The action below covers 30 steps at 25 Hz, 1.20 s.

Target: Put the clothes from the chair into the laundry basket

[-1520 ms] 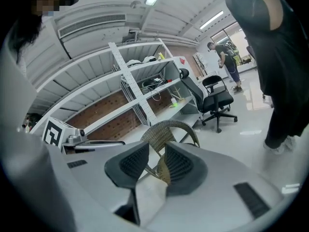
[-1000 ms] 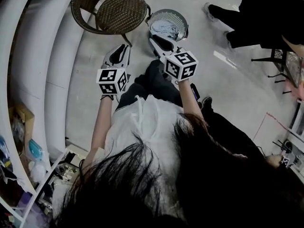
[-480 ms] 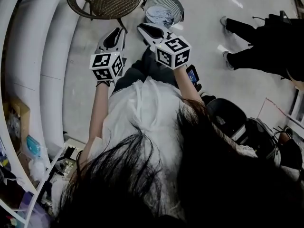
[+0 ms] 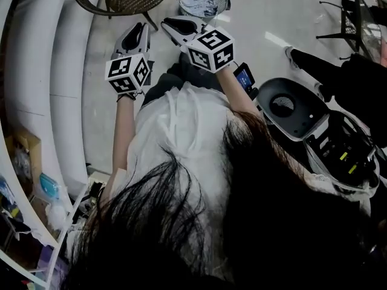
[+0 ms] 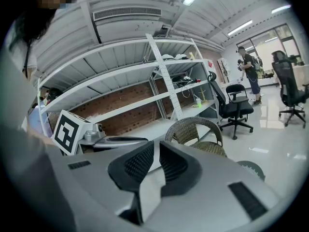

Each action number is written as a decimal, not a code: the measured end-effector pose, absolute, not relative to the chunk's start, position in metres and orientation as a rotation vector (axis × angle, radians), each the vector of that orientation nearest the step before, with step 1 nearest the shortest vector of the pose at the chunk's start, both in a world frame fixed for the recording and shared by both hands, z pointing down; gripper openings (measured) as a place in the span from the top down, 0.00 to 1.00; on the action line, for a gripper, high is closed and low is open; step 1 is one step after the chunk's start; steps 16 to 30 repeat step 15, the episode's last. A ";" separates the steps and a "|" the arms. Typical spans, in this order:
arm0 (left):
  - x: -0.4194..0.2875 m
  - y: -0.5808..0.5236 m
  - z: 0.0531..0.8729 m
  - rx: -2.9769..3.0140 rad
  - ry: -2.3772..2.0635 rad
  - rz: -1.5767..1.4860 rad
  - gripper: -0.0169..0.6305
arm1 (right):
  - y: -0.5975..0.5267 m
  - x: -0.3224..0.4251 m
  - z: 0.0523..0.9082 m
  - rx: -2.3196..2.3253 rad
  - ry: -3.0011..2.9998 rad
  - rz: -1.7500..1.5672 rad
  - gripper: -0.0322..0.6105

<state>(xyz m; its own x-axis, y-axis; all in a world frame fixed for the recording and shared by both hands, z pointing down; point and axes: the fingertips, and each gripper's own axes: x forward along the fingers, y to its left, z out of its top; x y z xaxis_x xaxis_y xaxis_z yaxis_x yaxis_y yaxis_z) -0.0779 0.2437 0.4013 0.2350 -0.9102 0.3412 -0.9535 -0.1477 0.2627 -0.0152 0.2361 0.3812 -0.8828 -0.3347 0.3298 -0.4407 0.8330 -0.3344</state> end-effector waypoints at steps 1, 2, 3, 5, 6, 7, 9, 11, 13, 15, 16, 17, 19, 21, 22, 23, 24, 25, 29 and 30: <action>-0.081 0.246 0.401 2.097 -1.709 0.138 0.86 | 0.239 -0.019 0.382 0.591 -2.754 0.591 0.87; -0.083 0.247 0.401 2.097 -1.709 0.137 0.86 | 0.242 -0.021 0.382 0.590 -2.752 0.588 0.87; -0.084 0.247 0.402 2.098 -1.708 0.138 0.86 | 0.242 -0.022 0.384 0.589 -2.749 0.585 0.87; -0.083 0.245 0.403 2.097 -1.706 0.139 0.86 | 0.241 -0.020 0.386 0.589 -2.744 0.584 0.87; -0.082 0.243 0.404 2.095 -1.704 0.139 0.86 | 0.239 -0.019 0.387 0.590 -2.741 0.586 0.87; -0.081 0.241 0.405 2.094 -1.703 0.140 0.86 | 0.236 -0.018 0.388 0.591 -2.740 0.589 0.87; -0.078 0.236 0.405 2.093 -1.699 0.142 0.86 | 0.229 -0.015 0.388 0.596 -2.736 0.595 0.87; -0.075 0.231 0.405 2.093 -1.694 0.144 0.86 | 0.223 -0.012 0.388 0.600 -2.731 0.600 0.87; -0.075 0.226 0.406 2.091 -1.690 0.146 0.86 | 0.218 -0.011 0.390 0.603 -2.725 0.603 0.87; -0.075 0.222 0.408 2.090 -1.689 0.149 0.86 | 0.213 -0.011 0.392 0.603 -2.720 0.606 0.87; -0.075 0.222 0.408 2.090 -1.689 0.149 0.86 | 0.213 -0.011 0.392 0.603 -2.720 0.606 0.87; -0.075 0.222 0.408 2.090 -1.689 0.149 0.86 | 0.213 -0.011 0.392 0.603 -2.720 0.606 0.87; -0.075 0.222 0.408 2.090 -1.689 0.149 0.86 | 0.213 -0.011 0.392 0.603 -2.720 0.606 0.87; -0.075 0.222 0.408 2.090 -1.689 0.149 0.86 | 0.213 -0.011 0.392 0.603 -2.720 0.606 0.87; -0.075 0.222 0.408 2.090 -1.689 0.149 0.86 | 0.213 -0.011 0.392 0.603 -2.720 0.606 0.87; -0.075 0.222 0.408 2.090 -1.689 0.149 0.86 | 0.213 -0.011 0.392 0.603 -2.720 0.606 0.87; -0.075 0.222 0.408 2.090 -1.689 0.149 0.86 | 0.213 -0.011 0.392 0.603 -2.720 0.606 0.87; -0.075 0.222 0.408 2.090 -1.689 0.149 0.86 | 0.213 -0.011 0.392 0.603 -2.720 0.606 0.87; -0.075 0.222 0.408 2.090 -1.689 0.149 0.86 | 0.213 -0.011 0.392 0.603 -2.720 0.606 0.87; -0.075 0.222 0.408 2.090 -1.689 0.149 0.86 | 0.213 -0.011 0.392 0.603 -2.720 0.606 0.87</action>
